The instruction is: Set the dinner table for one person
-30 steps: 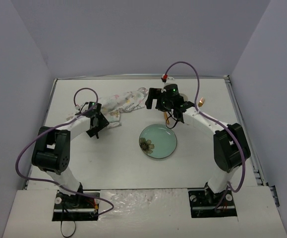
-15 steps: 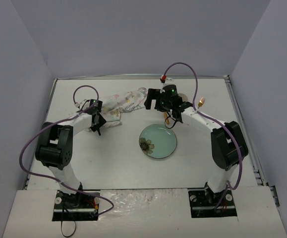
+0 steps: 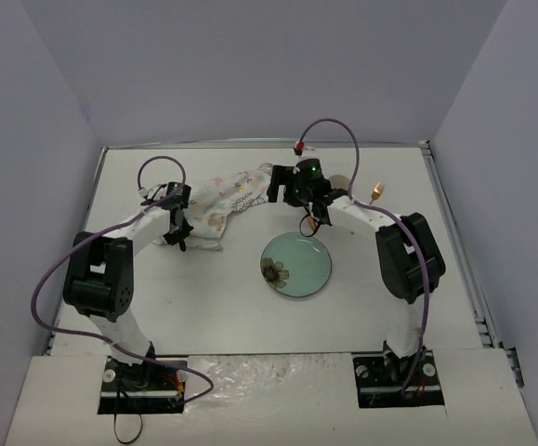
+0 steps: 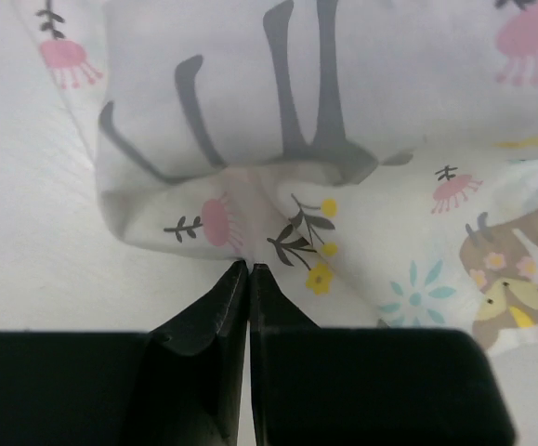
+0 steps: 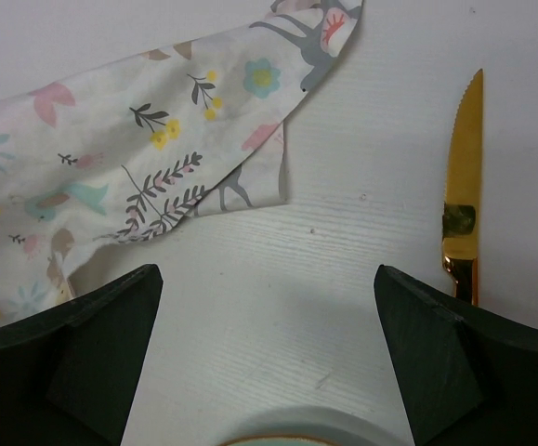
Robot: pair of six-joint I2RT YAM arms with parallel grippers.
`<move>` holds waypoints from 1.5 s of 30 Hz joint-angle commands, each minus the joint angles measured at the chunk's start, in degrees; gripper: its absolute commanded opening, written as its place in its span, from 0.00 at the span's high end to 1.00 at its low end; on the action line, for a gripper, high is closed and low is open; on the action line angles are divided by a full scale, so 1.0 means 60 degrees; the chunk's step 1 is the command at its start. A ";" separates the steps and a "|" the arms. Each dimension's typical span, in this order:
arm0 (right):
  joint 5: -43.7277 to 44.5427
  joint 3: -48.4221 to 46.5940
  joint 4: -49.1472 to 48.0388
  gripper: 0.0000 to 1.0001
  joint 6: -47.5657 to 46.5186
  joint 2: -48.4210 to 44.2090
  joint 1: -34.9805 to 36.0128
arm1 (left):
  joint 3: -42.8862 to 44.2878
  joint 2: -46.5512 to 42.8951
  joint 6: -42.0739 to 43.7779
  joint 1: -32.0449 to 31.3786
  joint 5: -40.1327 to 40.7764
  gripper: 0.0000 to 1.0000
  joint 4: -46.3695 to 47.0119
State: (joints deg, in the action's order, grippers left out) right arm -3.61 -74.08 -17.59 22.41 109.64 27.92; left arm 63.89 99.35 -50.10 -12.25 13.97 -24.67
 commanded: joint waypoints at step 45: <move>0.0027 -0.3129 -0.2758 0.35 -0.0388 0.3994 0.0357 | -0.1225 -0.3506 0.3575 0.0376 -0.0801 1.00 -0.3645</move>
State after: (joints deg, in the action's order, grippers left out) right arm -1.76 -89.53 -29.75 20.49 133.30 29.56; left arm 56.34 80.53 -29.46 -10.07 9.67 -46.48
